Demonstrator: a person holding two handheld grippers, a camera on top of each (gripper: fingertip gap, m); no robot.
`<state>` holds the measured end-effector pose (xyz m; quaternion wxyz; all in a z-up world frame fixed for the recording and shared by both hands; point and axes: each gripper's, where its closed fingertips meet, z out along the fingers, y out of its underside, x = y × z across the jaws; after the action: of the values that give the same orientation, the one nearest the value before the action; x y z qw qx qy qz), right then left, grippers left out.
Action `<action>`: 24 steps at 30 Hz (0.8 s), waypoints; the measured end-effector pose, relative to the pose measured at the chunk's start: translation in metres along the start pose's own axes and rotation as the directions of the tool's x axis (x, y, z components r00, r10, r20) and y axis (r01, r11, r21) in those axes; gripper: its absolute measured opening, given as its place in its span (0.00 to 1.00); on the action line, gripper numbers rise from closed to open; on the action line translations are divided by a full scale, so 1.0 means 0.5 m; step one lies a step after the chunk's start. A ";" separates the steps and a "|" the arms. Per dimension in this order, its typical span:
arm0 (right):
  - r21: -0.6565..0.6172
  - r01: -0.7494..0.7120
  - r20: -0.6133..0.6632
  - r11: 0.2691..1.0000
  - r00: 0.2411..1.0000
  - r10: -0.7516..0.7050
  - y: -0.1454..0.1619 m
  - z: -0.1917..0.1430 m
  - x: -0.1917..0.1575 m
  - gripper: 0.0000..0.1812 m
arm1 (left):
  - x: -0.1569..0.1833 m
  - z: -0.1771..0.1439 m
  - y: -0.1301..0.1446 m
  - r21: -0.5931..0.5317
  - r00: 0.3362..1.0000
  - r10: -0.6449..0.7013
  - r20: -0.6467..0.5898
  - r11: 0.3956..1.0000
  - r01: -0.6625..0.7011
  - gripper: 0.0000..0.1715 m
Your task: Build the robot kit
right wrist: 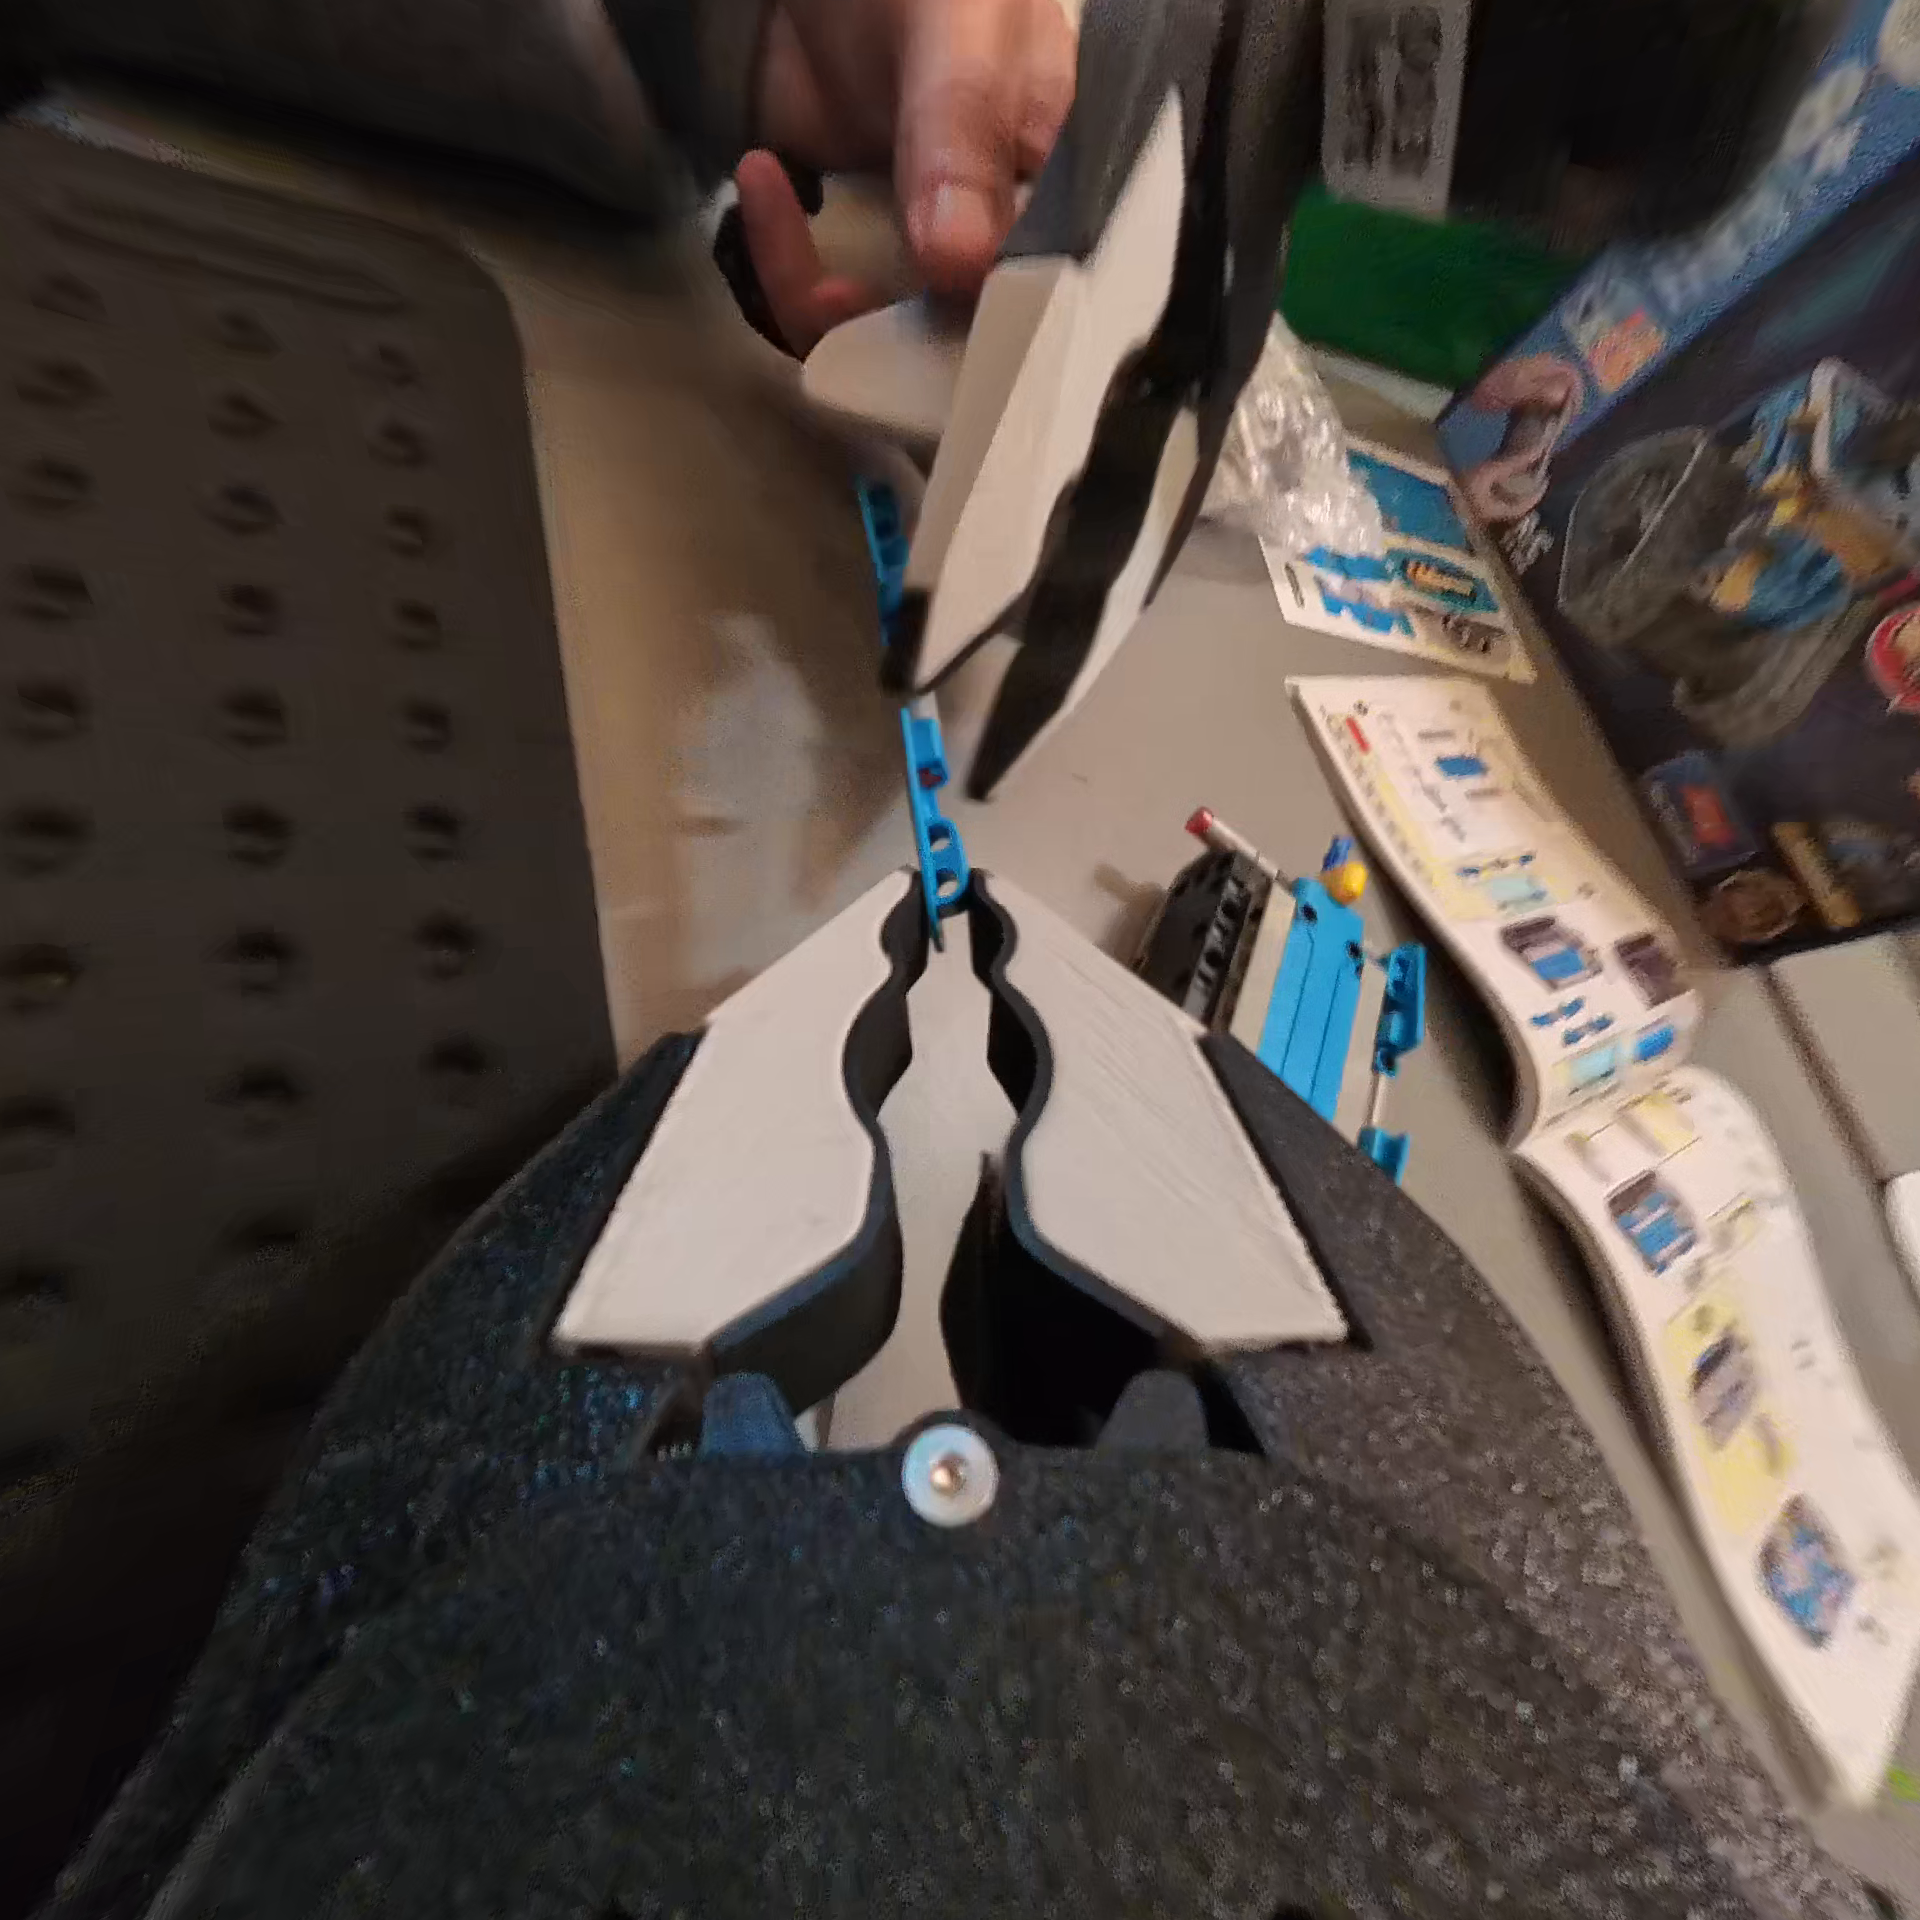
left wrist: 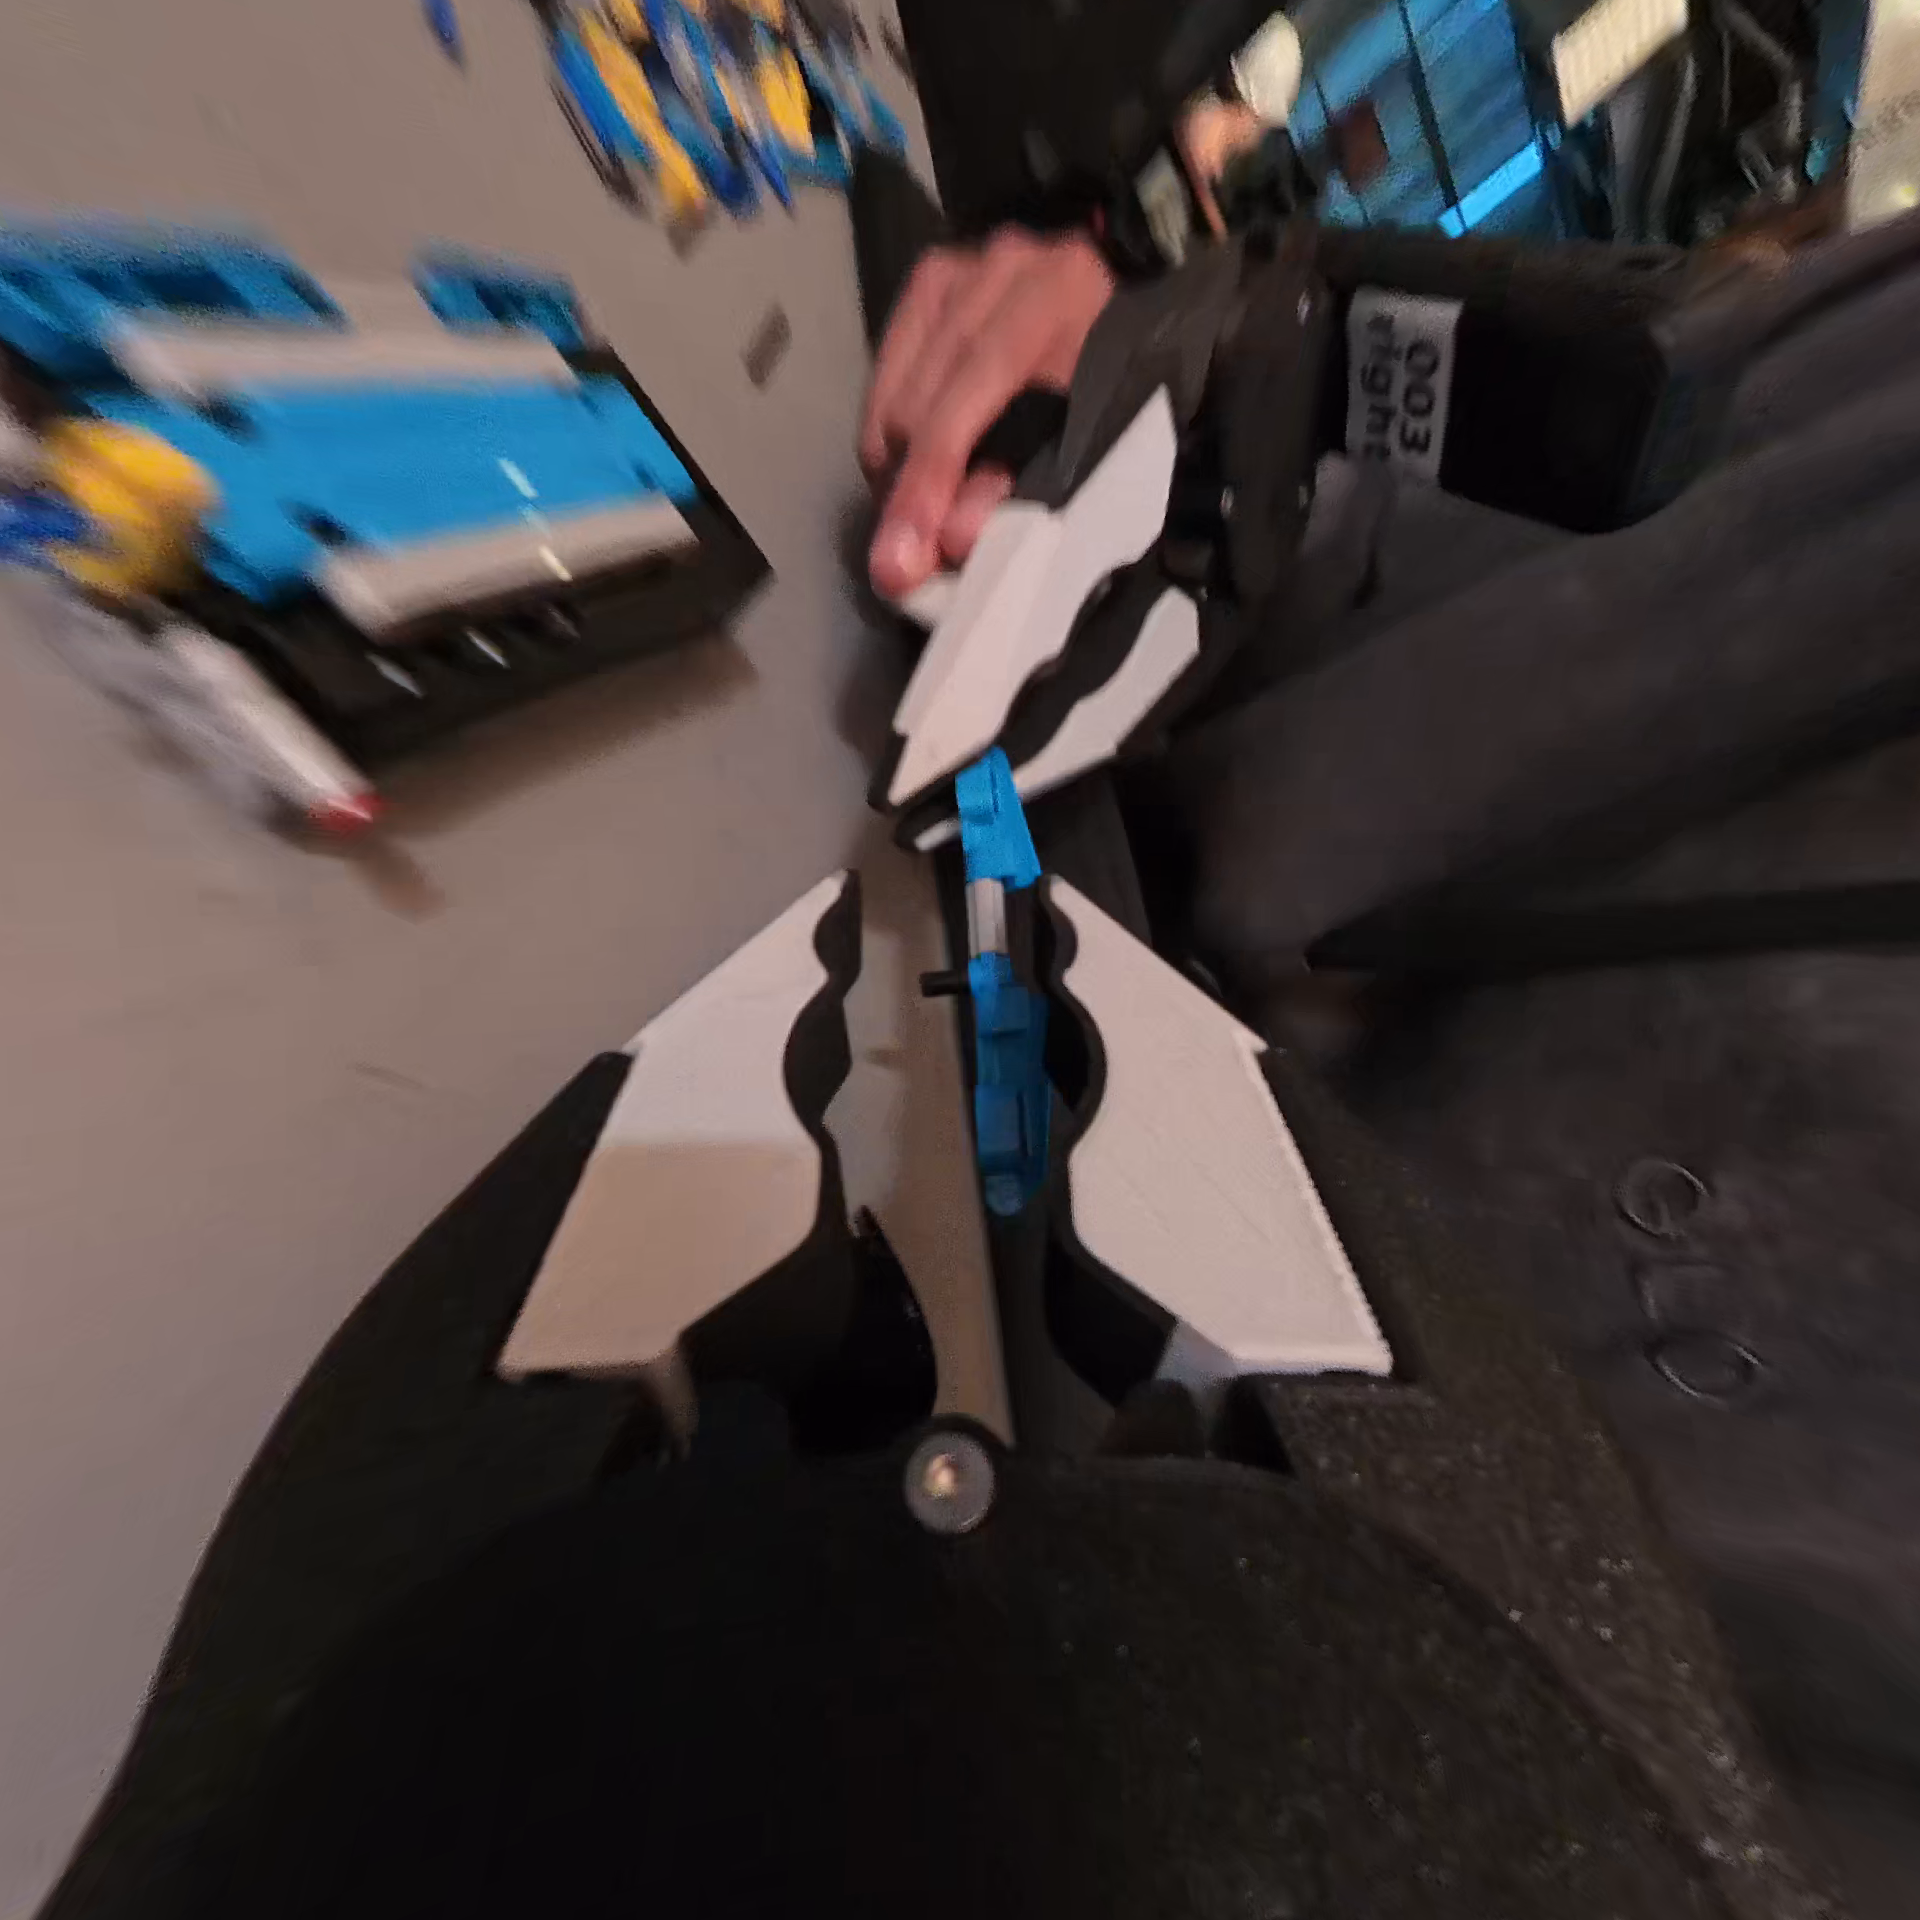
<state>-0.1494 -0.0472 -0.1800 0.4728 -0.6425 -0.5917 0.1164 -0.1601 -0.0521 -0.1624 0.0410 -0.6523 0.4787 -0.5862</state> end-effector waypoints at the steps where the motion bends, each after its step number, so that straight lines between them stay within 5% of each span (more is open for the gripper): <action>1: -0.009 -0.066 0.006 0.998 0.998 0.066 0.009 -0.002 0.013 0.04 | -0.014 -0.019 -0.029 0.076 0.997 0.040 0.058 0.996 -0.044 0.22; 5: -0.024 -0.332 -0.033 0.943 0.943 0.332 0.043 -0.014 0.073 0.04 | -0.020 -0.099 -0.099 0.275 0.959 0.214 0.184 0.926 -0.259 0.29; 9: 0.029 -0.504 0.023 0.863 0.864 0.504 0.041 -0.031 0.091 0.04 | -0.021 -0.088 -0.080 0.194 0.892 0.379 0.248 0.882 -0.429 0.25; 15: 0.053 -0.488 0.063 0.871 0.872 0.485 0.028 -0.035 0.079 0.04 | -0.027 -0.053 -0.058 0.090 0.813 0.494 0.308 0.835 -0.542 0.11; 24: 0.041 -0.499 0.142 0.865 0.860 0.490 0.020 -0.031 0.057 0.04 | -0.010 -0.051 -0.053 0.112 0.828 0.502 0.250 0.834 -0.540 0.05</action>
<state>-0.1244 -0.0283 -0.1677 0.4127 -0.7454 -0.4310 0.2971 -0.1646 -0.0216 -0.1417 0.3082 -0.5481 0.5777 -0.5203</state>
